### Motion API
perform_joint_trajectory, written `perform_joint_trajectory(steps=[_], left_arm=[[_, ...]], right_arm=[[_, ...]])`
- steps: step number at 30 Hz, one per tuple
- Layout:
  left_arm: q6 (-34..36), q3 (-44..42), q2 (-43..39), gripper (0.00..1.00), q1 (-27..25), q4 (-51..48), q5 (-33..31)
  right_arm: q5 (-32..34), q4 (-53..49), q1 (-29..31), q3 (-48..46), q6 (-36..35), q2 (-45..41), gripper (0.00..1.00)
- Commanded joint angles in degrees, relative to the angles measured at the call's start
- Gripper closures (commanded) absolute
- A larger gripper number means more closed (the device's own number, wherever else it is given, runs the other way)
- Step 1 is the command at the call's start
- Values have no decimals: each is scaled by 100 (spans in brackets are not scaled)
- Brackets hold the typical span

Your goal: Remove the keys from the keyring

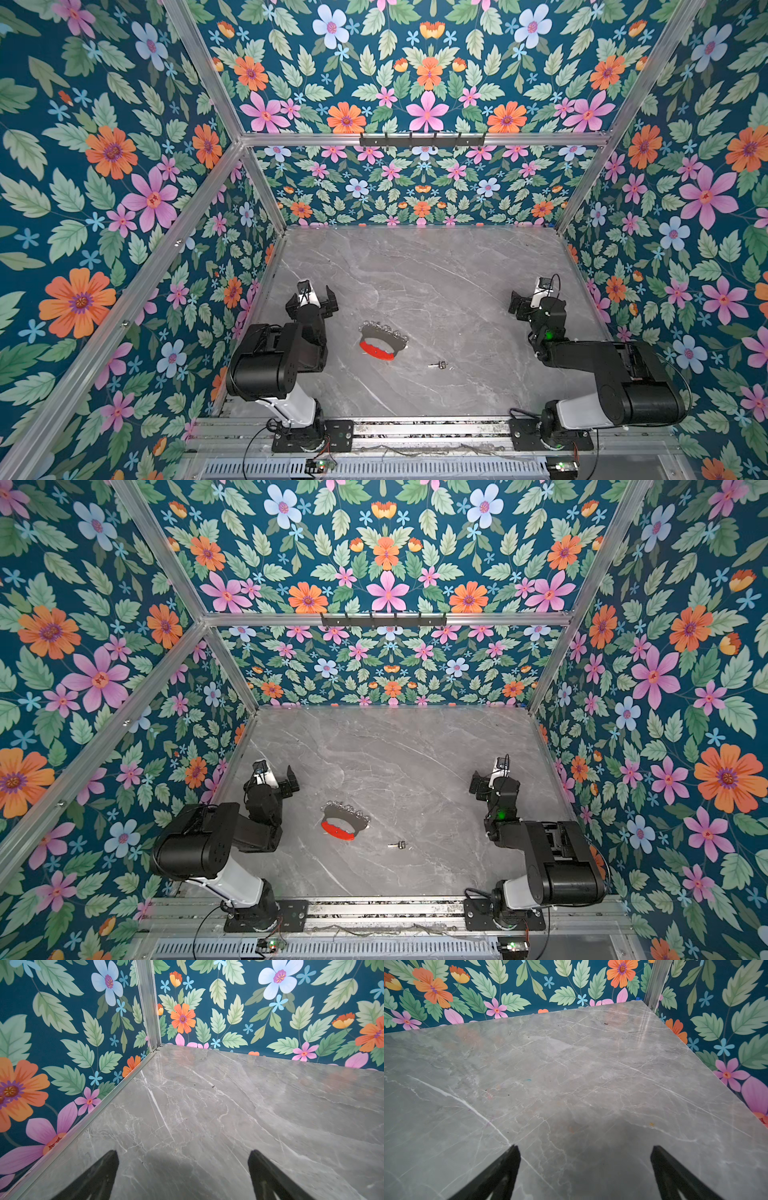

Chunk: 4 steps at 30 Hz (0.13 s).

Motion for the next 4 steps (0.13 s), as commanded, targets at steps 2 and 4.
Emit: perform_joint_trajectory(steps=[2, 4], left_arm=[[85, 27, 7, 0, -33, 71, -70], [85, 11, -3, 0, -37, 89, -57]], right_arm=[[-13, 164, -1, 14, -10, -19, 1], [-15, 157, -1, 15, -11, -19, 1]])
